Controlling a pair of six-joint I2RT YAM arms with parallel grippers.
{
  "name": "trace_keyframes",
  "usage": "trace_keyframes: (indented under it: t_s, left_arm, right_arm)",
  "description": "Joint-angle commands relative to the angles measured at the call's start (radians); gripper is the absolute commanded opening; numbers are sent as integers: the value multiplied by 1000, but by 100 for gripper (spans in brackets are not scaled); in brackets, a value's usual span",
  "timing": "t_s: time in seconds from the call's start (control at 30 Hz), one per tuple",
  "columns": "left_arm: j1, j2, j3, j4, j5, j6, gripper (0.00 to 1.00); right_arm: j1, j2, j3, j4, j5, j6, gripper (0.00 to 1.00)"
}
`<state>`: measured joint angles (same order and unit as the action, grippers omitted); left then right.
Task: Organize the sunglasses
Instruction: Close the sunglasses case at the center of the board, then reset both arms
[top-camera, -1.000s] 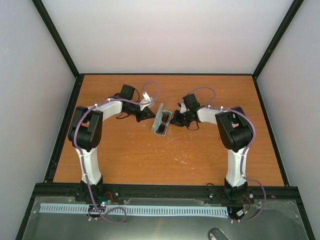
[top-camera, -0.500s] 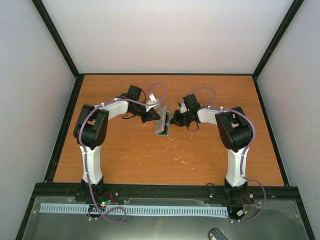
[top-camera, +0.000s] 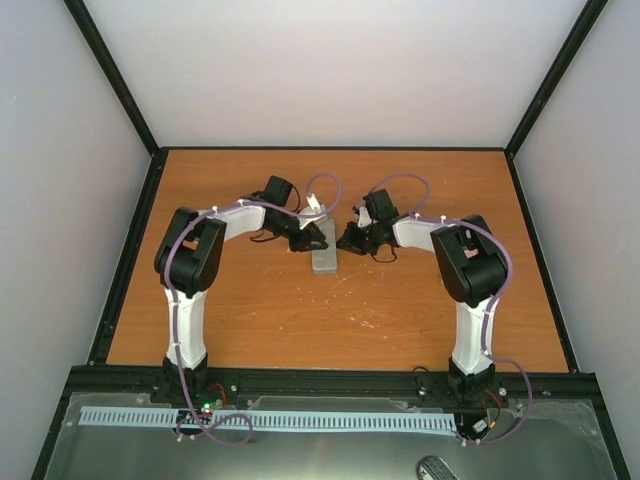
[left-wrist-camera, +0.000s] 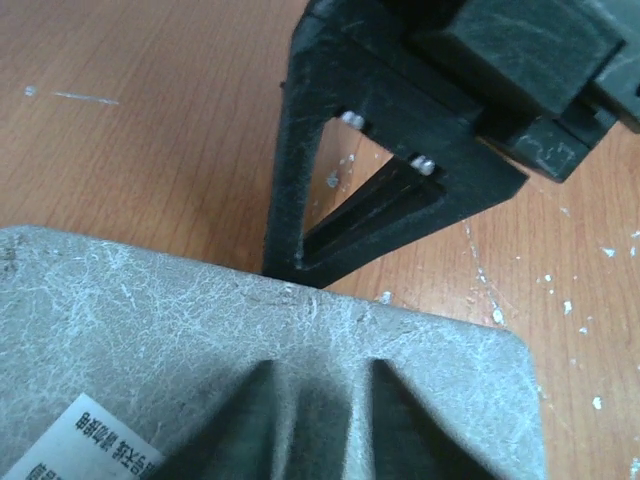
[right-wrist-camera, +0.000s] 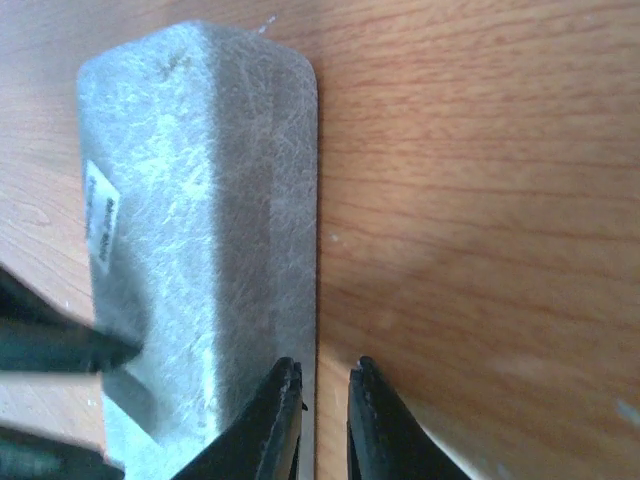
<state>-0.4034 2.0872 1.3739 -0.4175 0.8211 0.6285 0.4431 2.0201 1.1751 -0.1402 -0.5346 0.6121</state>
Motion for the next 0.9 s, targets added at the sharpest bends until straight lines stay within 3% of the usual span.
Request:
trace_keyframes:
  t_s: [0.0,0.03,0.07,0.17,0.33,0.47,0.57,0.87]
  left_arm:
    - [-3,-111,-58,61,-85,-24,63]
    - [0,-143,-80,90,-117,-41,95]
    - [9,-183,-99,119,-159,-77,99]
    - [73,-322,-154,208,-201,-187,99]
    - [195,-556,-257,229,-274,-313,100]
    - [219,-744,-369,222,-427,-326,99]
    - [243,-851,-440,217,-461,-338,99]
    - [260,-917,-498,216,-505,-391,100]
  right_arm:
    - [7,-136,11,-110,117,-80,19]
    - [4,-171,21,-150,177,-107,24]
    - [-1,-221,30,-184,225,-135,29]
    - [-30,-331,31,-254,341,-199,52]
    - [-92,-487,-21,-327,495,-273,72]
    - [-126,-565,-56,-364,543,-284,77]
    - [-137,-590,-71,-381,562,-276,78]
    - [-150,-607,-101,-356,562,-259,78]
